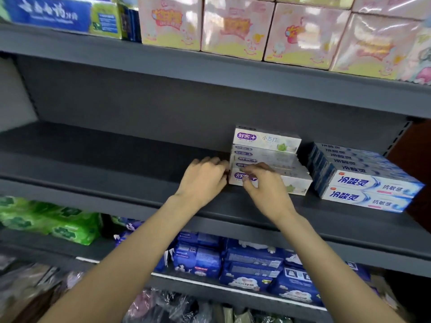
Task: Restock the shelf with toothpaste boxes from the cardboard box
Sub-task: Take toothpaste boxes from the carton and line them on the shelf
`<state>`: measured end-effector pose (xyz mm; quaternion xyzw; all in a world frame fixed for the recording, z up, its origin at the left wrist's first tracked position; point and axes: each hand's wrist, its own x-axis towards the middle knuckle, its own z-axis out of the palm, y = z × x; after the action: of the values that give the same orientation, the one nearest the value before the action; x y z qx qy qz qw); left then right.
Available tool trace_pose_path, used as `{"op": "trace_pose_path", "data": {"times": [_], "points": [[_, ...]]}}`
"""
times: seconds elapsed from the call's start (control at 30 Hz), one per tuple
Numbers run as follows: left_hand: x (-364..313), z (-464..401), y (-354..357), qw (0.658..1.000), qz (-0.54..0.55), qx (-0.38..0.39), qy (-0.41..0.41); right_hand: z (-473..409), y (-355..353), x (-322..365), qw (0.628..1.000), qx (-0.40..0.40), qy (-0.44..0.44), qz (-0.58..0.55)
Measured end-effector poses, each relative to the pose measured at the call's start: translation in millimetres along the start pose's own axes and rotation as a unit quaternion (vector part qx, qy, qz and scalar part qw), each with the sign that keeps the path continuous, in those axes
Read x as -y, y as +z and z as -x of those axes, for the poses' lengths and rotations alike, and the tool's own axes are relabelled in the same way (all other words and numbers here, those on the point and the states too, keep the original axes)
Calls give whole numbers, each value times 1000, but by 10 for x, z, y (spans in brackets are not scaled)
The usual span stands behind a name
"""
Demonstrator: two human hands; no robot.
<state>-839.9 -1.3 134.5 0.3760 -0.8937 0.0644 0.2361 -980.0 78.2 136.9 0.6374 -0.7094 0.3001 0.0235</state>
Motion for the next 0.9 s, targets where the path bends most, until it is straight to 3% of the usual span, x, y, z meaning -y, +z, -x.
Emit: {"op": "trace_pose_path", "data": {"times": [0.1,0.2,0.33,0.47,0.7,0.9], "points": [[226,361,-124,999,22,-23,7,138,173,398,1000,20,-17,-12],[615,816,-254,997,58,-8,-41,249,504,887,998,49,-31,-32],[1415,1575,-388,985,112,37,-128,404,1147,1694,994,96,-34,-41],[2328,2423,-588,981,118,16,-156,663,1901,2659,988,142,-32,-49],[3746,4020,-1062,961,77,195,-183,1279,2939,4415,971,218,29,-92],[4614,5145,-1315,920,69,276,-270,1788,3546,5577,949,300,18,-100]]}}
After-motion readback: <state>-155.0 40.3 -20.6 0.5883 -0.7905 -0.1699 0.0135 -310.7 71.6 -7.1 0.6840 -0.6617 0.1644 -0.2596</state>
